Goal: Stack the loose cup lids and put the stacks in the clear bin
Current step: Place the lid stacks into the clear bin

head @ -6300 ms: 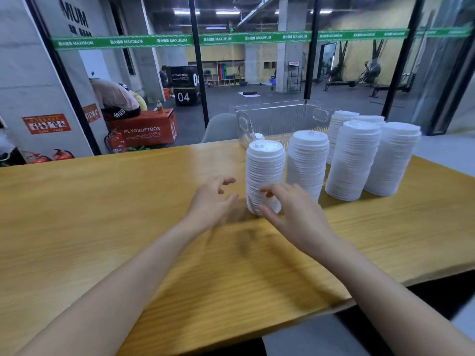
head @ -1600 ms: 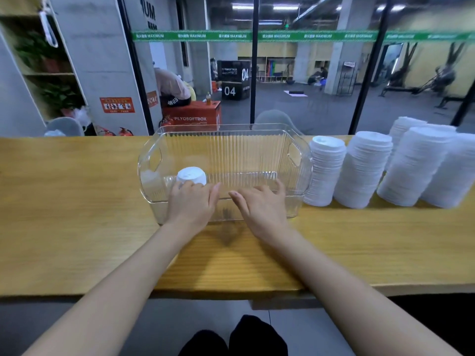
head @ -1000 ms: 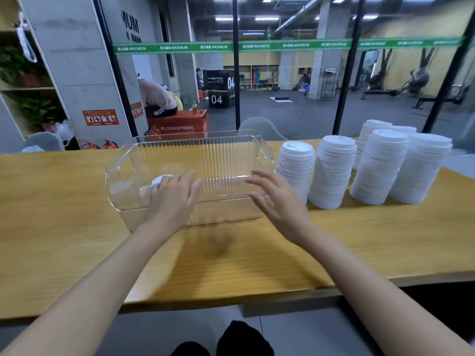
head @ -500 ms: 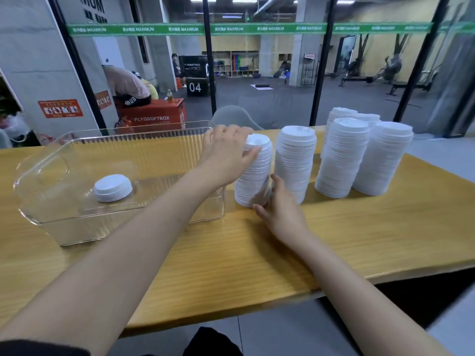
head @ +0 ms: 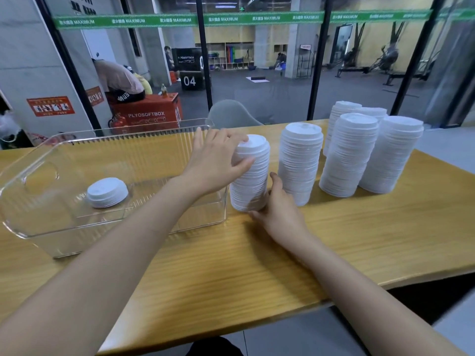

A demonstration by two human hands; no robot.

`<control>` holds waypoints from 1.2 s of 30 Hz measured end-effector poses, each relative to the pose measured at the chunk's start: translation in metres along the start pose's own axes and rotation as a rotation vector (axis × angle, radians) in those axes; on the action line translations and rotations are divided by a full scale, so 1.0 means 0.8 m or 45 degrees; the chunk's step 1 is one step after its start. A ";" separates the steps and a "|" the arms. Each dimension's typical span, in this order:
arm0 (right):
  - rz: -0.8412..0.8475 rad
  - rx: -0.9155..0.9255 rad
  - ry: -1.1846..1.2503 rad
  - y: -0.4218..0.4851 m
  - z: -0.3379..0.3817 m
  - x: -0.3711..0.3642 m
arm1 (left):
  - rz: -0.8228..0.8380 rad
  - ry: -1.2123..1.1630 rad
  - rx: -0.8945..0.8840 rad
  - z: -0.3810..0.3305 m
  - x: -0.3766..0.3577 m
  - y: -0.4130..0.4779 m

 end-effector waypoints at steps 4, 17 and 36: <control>0.023 -0.004 0.104 0.015 0.006 -0.008 | 0.028 -0.015 -0.009 0.001 0.000 -0.001; -0.152 0.093 0.318 0.013 0.010 -0.020 | 0.007 -0.060 -0.036 0.000 -0.001 -0.010; -0.245 0.221 0.299 -0.009 0.099 0.096 | -0.291 -0.160 -0.169 -0.047 0.117 -0.011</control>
Point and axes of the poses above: each hand's wrist, its own y-axis towards the middle knuckle, its own x-axis out of the back of the hand, z = x × y, the point moved 1 cm from there along y, towards the middle knuckle, and after that the axes turned 2 degrees about -x, right-handed, at the moved point
